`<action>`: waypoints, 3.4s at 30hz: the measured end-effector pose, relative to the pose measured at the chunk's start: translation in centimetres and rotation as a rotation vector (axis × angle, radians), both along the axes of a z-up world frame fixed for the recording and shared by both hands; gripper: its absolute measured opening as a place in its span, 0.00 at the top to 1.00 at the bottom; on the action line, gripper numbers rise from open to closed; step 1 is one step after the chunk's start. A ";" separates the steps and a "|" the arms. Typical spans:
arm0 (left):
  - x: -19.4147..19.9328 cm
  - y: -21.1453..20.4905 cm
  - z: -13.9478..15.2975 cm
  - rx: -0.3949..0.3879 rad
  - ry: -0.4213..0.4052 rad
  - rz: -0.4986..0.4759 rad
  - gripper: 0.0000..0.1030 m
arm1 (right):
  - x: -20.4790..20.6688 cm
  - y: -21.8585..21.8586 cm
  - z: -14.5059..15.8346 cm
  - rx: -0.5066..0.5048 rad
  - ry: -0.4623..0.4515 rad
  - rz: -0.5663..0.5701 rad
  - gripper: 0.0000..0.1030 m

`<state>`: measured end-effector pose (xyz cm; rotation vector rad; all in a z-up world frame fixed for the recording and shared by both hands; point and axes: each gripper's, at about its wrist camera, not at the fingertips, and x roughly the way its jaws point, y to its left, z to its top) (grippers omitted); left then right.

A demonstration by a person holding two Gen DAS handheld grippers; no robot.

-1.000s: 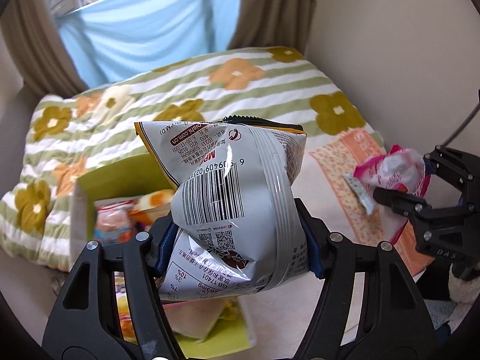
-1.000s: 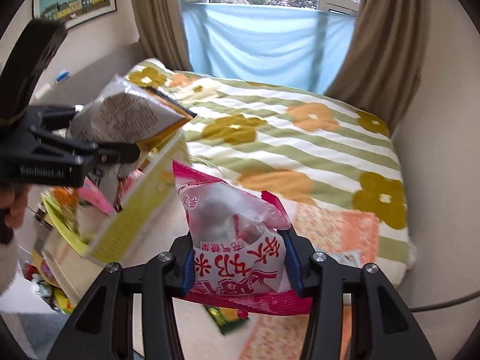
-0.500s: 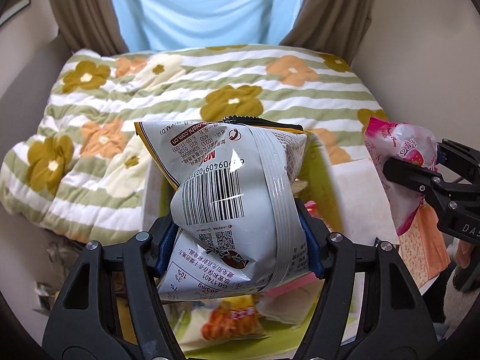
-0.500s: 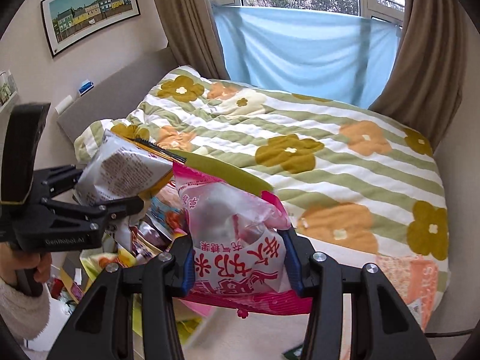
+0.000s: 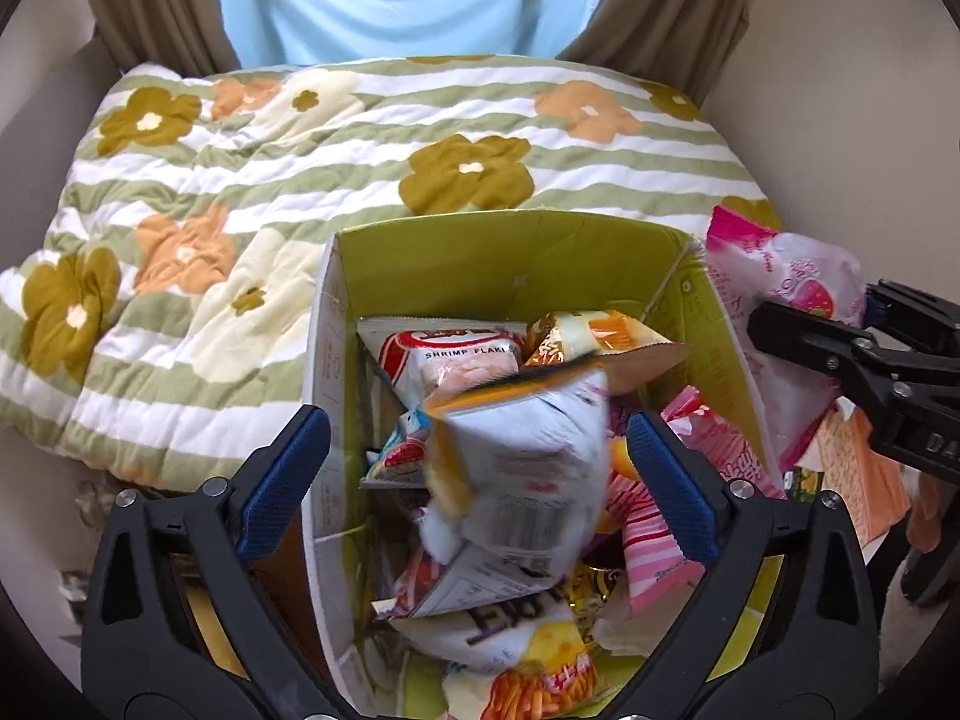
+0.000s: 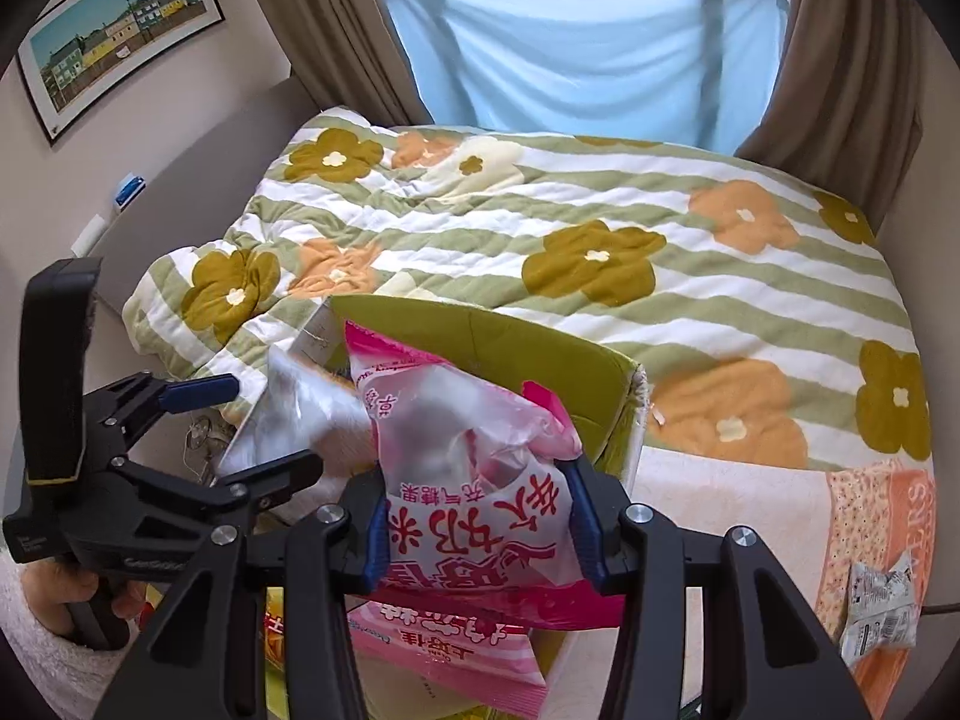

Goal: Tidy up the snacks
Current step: 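Carry both bags over the cardboard box and open both tools to drop them, then move both tools back over the grey bag and green cracker packet, then grasp the green cracker packet with the left tool while the right tool grasps the grey bag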

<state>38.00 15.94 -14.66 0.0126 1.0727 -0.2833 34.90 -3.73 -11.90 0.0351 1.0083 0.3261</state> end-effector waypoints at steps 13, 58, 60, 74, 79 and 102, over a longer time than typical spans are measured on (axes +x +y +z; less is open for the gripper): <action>-2.7 1.6 0.8 -0.009 -0.029 0.144 0.04 | 3.1 0.6 -1.4 0.030 0.031 0.051 0.57; -11.2 -13.8 4.8 -0.126 -0.078 -0.218 0.04 | -12.1 -14.9 4.8 -0.084 -0.122 -0.309 0.01; -12.0 -16.4 4.4 -0.116 -0.073 -0.249 0.04 | -12.7 -16.7 4.9 -0.100 -0.127 -0.322 0.01; -16.0 -34.2 -5.0 -0.015 0.063 -0.312 0.04 | -12.5 -30.8 0.7 -0.111 -0.079 -0.204 0.01; -17.0 -37.4 -9.4 0.018 0.097 -0.304 0.04 | -11.7 -33.3 -2.4 -0.120 -0.047 -0.138 0.01; -15.9 -39.2 -17.6 0.149 0.063 -0.333 0.00 | -9.3 -34.6 -12.2 -0.137 0.070 -0.105 0.01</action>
